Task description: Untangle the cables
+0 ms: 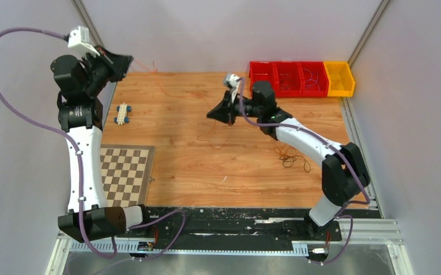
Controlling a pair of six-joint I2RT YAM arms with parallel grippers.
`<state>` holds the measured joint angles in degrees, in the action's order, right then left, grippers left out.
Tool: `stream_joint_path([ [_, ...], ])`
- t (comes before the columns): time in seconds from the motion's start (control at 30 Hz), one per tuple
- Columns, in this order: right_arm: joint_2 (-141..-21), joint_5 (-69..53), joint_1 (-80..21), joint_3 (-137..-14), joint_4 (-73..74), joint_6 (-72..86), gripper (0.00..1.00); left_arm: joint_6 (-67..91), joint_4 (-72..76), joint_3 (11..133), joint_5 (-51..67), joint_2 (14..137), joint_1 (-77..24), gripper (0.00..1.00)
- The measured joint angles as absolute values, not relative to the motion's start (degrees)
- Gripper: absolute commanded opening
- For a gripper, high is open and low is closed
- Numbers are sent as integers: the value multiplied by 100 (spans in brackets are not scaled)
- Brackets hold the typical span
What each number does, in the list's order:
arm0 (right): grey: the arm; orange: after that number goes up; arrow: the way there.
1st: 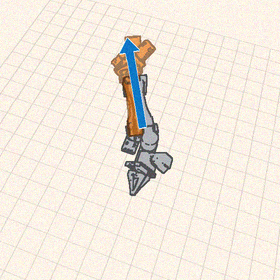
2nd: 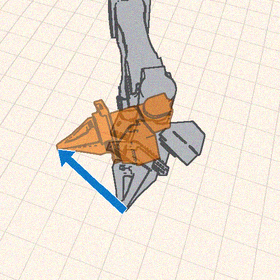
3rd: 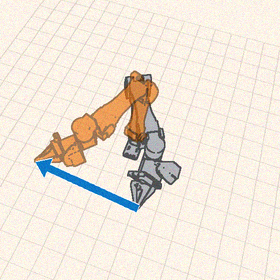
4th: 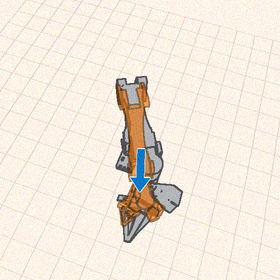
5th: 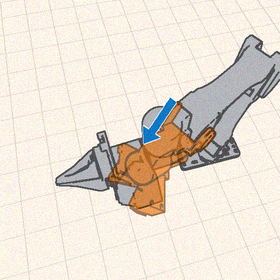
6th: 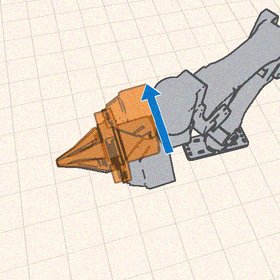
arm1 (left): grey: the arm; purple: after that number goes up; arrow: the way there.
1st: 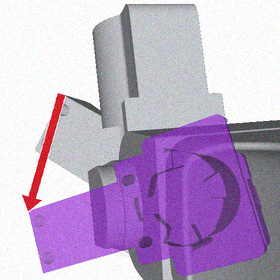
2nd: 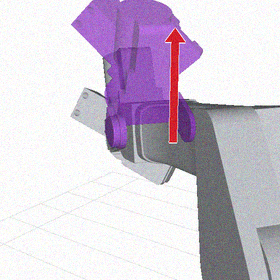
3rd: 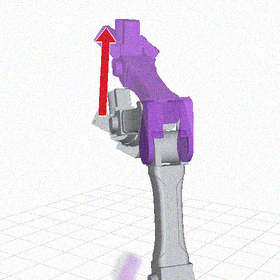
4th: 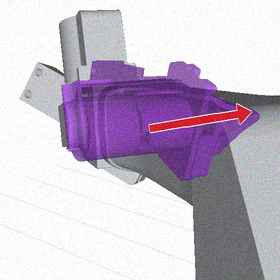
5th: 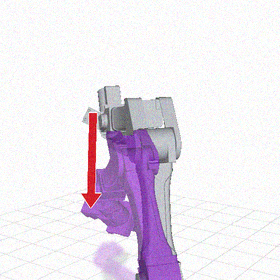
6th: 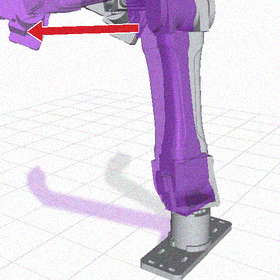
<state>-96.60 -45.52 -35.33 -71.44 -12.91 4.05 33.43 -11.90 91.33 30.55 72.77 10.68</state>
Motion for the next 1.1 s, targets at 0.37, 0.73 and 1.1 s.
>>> stream_joint_path([
  [0.37,-9091,-4622,-2285,-8606,-1581,1909,0,1424,-3430,7240,3170,7767,932,0],
  [0.73,-9452,-4630,-2346,-9629,-2392,3607,0,1409,-3179,7234,3841,8576,-1544,0],
  [1.1,-9614,-4368,-2425,-9566,-2893,4550,0,2016,-1820,8130,4156,9072,-3295,0],
])
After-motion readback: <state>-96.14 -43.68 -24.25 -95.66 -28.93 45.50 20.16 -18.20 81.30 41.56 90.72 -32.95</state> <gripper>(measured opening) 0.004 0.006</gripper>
